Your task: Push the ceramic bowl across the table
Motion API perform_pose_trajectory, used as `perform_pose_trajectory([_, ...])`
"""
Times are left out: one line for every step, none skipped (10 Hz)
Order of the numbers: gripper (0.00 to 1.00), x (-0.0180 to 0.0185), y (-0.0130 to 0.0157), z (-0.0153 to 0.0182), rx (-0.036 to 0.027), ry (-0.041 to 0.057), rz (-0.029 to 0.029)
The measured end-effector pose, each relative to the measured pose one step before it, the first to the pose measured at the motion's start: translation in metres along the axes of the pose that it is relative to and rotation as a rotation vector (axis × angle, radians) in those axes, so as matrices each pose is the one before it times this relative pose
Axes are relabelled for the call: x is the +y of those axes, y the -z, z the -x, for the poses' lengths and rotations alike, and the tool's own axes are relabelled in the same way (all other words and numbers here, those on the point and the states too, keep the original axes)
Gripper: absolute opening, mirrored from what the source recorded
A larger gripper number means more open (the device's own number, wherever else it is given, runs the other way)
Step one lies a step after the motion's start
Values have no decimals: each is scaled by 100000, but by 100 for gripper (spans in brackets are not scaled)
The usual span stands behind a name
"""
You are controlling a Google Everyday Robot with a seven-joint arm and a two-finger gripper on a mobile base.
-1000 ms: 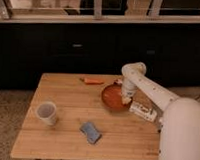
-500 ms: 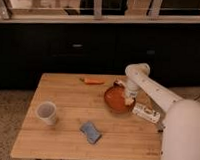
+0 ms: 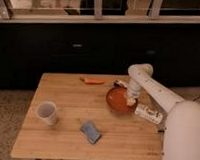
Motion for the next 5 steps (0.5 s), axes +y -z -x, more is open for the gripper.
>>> perform_pose_trajectory([0,100,173,-168,712,-1,439])
perform_pose_trajectory([0,-88,85,231,18,326,-143])
perform_pose_trajectory([0,38,0,-102,-566,-337,-66])
perform_pose_trajectory([0,-63,-20,151,409,186,-561])
perform_pose_trajectory([0,-183,-45,574,604,-101,-1429])
